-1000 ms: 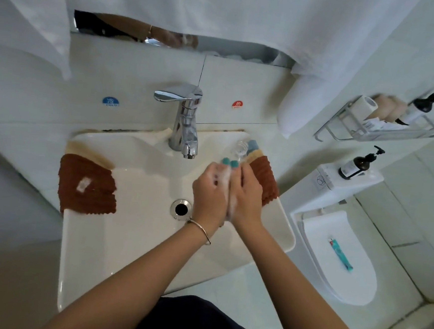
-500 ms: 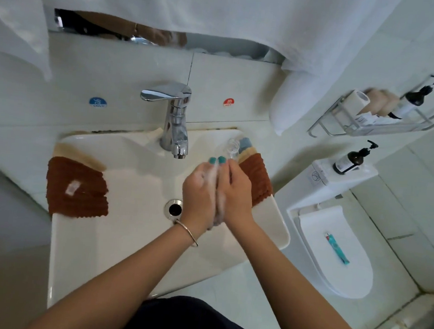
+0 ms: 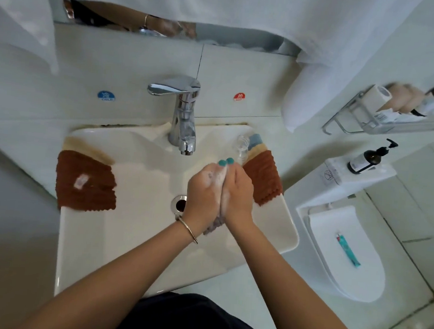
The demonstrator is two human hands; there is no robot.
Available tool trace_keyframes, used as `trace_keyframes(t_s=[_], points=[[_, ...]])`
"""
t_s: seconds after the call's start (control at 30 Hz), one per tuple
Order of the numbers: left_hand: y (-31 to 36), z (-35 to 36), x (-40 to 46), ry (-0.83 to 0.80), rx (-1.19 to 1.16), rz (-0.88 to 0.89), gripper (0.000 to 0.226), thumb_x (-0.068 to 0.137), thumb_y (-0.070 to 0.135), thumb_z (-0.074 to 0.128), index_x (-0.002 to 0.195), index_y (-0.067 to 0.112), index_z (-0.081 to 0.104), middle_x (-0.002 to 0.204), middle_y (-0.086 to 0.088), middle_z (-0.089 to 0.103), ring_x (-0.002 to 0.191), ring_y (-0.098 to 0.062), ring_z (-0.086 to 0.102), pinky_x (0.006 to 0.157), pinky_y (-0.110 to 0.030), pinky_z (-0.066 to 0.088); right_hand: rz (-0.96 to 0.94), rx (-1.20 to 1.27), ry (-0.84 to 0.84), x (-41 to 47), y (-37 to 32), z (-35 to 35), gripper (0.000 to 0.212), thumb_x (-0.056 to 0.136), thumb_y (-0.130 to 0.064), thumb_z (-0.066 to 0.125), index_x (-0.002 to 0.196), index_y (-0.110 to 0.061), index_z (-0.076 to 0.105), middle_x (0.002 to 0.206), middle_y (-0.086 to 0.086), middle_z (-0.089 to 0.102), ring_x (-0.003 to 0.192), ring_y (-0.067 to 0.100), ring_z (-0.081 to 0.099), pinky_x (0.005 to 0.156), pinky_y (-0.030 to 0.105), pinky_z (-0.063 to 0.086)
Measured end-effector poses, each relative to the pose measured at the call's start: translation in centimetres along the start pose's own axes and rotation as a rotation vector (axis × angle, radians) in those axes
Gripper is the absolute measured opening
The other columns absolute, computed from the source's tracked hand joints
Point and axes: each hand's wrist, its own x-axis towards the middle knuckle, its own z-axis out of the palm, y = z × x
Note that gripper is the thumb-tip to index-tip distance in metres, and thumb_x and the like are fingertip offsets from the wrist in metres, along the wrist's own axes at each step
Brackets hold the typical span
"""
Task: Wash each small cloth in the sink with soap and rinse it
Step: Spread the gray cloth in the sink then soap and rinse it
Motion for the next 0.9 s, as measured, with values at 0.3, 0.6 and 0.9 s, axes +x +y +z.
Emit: trace_keyframes(t_s=[0.3, 0.6, 0.9], points=[[0.0, 0.4, 0.7, 0.026, 0.010, 0.020, 0.036, 0.101, 0.013, 0.044, 0.065, 0.014, 0.046, 0.056, 0.006, 0.048, 0.052, -0.004, 0.043, 0.059, -0.026, 0.039, -0.133, -0.130, -0.070, 0.4, 0.0, -0.5, 0.034, 0.100, -0.030, 0.036, 0.066, -0.030, 0.031, 0.057, -0.007, 0.039, 0.056, 0.019, 0.041, 0.058, 0.046, 0.038], [0.1, 0.6, 1.7, 0.079, -0.040, 0.006, 0.040, 0.101, 0.015, 0.045, 0.061, 0.018, 0.040, 0.048, 0.010, 0.042, 0.050, -0.007, 0.038, 0.059, -0.030, 0.036, -0.184, -0.177, -0.082, 1.2, -0.5, -0.3, 0.034, 0.100, -0.035, 0.034, 0.067, -0.027, 0.031, 0.056, -0.007, 0.039, 0.056, 0.022, 0.044, 0.055, 0.041, 0.033], [-1.5, -1.6, 1.6, -0.134, 0.133, -0.021, 0.034, 0.098, 0.026, 0.053, 0.072, 0.004, 0.055, 0.061, -0.001, 0.053, 0.056, -0.008, 0.049, 0.058, -0.027, 0.041, 0.048, 0.132, -0.183, 0.9, 2.0, -1.1, 0.036, 0.098, -0.035, 0.049, 0.070, -0.013, 0.048, 0.063, -0.011, 0.048, 0.063, 0.011, 0.043, 0.062, 0.035, 0.037]])
